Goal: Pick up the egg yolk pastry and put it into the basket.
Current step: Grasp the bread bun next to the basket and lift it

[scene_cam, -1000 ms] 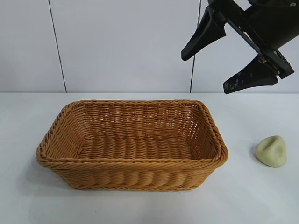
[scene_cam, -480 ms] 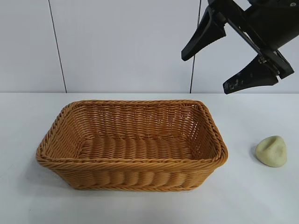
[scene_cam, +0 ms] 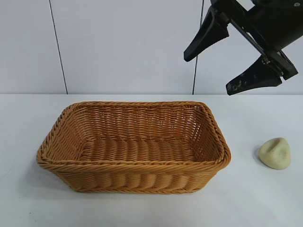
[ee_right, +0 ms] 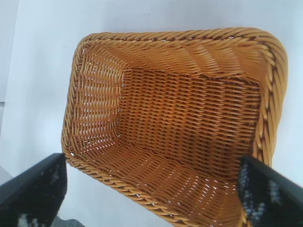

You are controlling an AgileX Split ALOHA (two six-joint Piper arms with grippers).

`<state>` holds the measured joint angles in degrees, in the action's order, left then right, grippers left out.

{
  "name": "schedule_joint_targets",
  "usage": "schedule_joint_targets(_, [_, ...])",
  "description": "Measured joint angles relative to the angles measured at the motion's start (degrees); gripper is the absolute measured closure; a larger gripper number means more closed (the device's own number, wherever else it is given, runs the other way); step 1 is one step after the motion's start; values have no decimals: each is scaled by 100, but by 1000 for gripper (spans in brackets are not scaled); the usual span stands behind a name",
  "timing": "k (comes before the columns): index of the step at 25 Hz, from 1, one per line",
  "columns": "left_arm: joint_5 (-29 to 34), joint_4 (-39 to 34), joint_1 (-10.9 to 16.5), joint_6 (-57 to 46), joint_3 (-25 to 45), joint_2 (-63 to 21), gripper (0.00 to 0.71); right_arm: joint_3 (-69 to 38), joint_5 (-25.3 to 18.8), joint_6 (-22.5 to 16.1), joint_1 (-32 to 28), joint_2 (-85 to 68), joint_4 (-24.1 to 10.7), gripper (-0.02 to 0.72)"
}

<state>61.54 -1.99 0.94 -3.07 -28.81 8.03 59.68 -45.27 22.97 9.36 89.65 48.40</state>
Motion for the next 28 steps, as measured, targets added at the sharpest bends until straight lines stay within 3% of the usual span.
schedule_joint_targets(5, [0, 58, 0, 0, 0, -792, 15, 0, -4, 0, 0, 0, 0, 8])
schedule_joint_targets(9, [0, 86, 0, 0, 0, -832, 15, 0, -4, -33, 0, 0, -21, 8])
schedule_joint_targets(11, [0, 90, 0, 0, 0, -832, 15, 8, -4, -139, 0, 0, -199, 8])
schedule_joint_targets(13, [0, 90, 0, 0, 0, -832, 15, 111, -41, -444, 0, 0, -695, 8])
schedule_joint_targets(19, [0, 90, 0, 0, 0, -832, 15, 915, -817, -1911, 0, 0, -3283, 8])
schedule_joint_targets(21, [0, 90, 0, 0, 0, -832, 15, 1121, -1098, -2297, 0, 0, -3994, 8])
schedule_joint_targets(24, [0, 90, 0, 0, 0, -832, 15, 1199, -1311, -2597, 0, 5, -4535, 8])
schedule_joint_targets(28, [0, 90, 0, 0, 0, -832, 15, 1227, -1360, -2679, 0, 242, -4749, 8])
